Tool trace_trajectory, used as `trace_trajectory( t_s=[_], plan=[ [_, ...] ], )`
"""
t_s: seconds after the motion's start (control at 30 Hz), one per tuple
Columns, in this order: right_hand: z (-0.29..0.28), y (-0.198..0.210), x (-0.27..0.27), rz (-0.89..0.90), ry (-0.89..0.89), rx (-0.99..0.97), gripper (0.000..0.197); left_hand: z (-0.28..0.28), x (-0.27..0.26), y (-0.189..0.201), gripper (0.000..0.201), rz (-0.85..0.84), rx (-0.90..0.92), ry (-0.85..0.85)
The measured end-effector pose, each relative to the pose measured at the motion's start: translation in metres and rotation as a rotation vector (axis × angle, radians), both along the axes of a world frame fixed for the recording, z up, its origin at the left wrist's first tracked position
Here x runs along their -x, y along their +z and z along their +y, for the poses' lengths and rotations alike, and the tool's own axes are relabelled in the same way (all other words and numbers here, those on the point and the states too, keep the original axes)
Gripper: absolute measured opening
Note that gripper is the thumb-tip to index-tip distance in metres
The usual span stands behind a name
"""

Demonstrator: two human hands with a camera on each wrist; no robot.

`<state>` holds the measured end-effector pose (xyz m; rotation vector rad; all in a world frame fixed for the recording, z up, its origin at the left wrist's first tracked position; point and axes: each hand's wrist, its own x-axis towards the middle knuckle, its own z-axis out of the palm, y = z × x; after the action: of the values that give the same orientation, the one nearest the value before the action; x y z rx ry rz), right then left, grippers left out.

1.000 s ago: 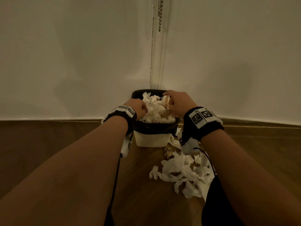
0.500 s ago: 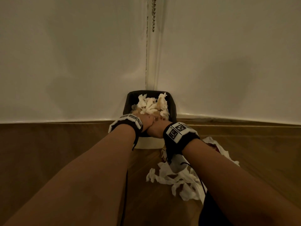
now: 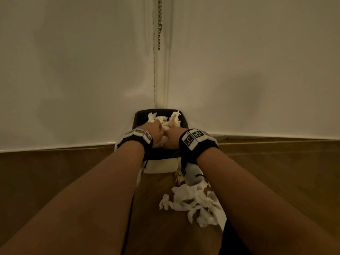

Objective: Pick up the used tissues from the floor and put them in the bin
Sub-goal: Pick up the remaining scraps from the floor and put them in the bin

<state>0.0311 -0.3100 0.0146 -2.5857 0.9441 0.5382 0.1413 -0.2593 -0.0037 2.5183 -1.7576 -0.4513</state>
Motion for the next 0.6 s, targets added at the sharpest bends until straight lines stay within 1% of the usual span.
trace_trajectory(
  t_s=[0.1, 0.17, 0.23, 0.33, 0.43, 0.53, 0.6],
  plan=[
    [0.012, 0.031, 0.011, -0.153, -0.11, 0.128, 0.04, 0.011, -0.003, 0.028, 0.03, 0.088, 0.184, 0.137],
    [0.025, 0.052, 0.02, -0.242, -0.161, 0.195, 0.035, 0.024, 0.006, 0.048, 0.028, 0.098, 0.27, 0.143],
    [0.039, 0.068, 0.031, -0.324, -0.205, 0.219, 0.032, 0.037, 0.017, 0.062, 0.026, 0.093, 0.314, 0.125],
    [0.062, 0.082, 0.053, -0.358, -0.275, 0.19, 0.031, 0.063, 0.04, 0.073, 0.023, 0.096, 0.304, 0.044],
    [0.083, 0.082, 0.083, -0.383, -0.329, 0.17, 0.031, 0.093, 0.059, 0.07, 0.021, 0.132, 0.284, 0.013],
    [0.101, 0.066, 0.119, -0.426, -0.429, 0.177, 0.029, 0.12, 0.073, 0.053, 0.022, 0.2, 0.202, -0.003],
    [0.11, 0.048, 0.141, -0.391, -0.488, 0.153, 0.027, 0.132, 0.083, 0.037, 0.022, 0.239, 0.122, -0.003]
  ],
)
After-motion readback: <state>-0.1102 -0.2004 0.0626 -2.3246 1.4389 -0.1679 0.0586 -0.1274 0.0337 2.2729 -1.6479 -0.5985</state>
